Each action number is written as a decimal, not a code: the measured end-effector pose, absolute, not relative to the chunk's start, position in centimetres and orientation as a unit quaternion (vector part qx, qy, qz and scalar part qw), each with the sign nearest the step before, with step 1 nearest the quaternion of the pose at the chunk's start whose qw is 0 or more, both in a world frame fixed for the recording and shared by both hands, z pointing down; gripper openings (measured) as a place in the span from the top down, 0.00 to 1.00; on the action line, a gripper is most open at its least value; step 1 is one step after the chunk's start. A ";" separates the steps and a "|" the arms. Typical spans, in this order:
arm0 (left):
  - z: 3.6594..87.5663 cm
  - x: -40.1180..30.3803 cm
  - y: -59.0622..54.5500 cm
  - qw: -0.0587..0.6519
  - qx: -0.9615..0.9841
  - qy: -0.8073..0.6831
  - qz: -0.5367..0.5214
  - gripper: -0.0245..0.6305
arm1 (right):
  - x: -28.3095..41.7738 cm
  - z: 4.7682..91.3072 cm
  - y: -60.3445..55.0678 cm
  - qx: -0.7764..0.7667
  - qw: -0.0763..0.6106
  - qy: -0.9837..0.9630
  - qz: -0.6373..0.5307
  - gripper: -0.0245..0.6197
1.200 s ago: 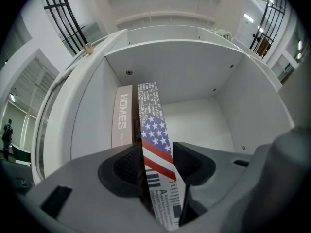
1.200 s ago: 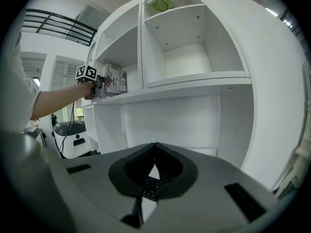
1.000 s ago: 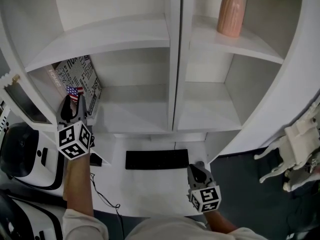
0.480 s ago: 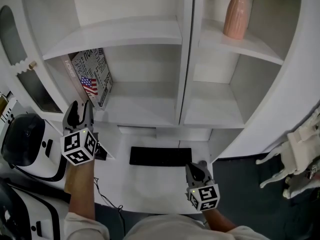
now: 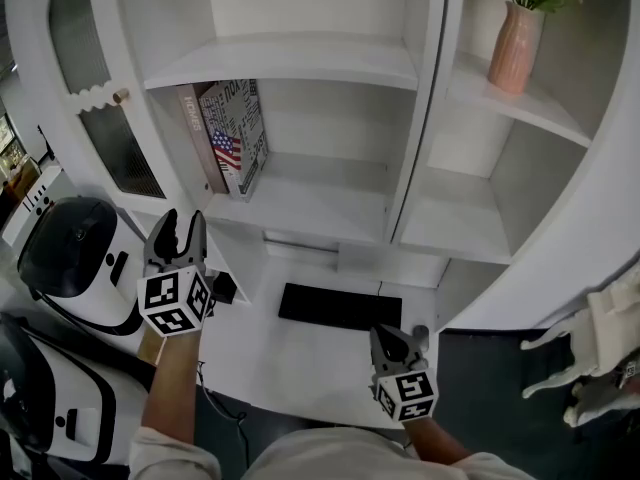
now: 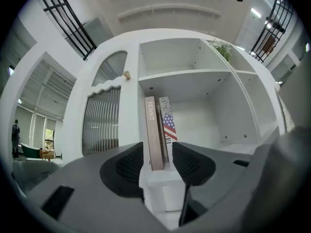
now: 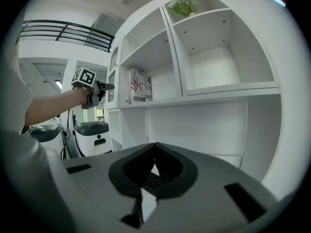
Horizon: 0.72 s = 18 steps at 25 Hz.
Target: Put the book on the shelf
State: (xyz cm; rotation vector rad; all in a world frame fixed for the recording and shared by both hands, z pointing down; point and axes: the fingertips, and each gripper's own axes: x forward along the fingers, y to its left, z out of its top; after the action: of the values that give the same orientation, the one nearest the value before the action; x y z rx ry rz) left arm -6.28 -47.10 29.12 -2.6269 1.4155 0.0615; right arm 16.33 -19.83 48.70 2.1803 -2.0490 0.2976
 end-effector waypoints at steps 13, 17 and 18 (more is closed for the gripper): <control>34.4 -14.4 -40.7 0.047 -0.862 0.505 -0.019 0.77 | 11.0 47.0 -21.6 0.676 0.070 -0.730 0.073 0.96; 36.7 -16.5 -38.3 0.027 -0.860 0.509 -0.033 0.79 | 9.6 46.6 -21.7 0.664 0.074 -0.741 0.065 0.96; 37.3 -16.9 -37.7 0.022 -0.859 0.510 -0.036 0.80 | 9.3 46.5 -21.7 0.661 0.074 -0.744 0.063 0.96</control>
State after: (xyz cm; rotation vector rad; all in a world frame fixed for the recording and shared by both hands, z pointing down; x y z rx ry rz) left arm -16.92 -37.69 37.33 -2.6614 1.5799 -0.1109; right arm 9.28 -21.73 46.53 1.9855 -2.2318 0.1905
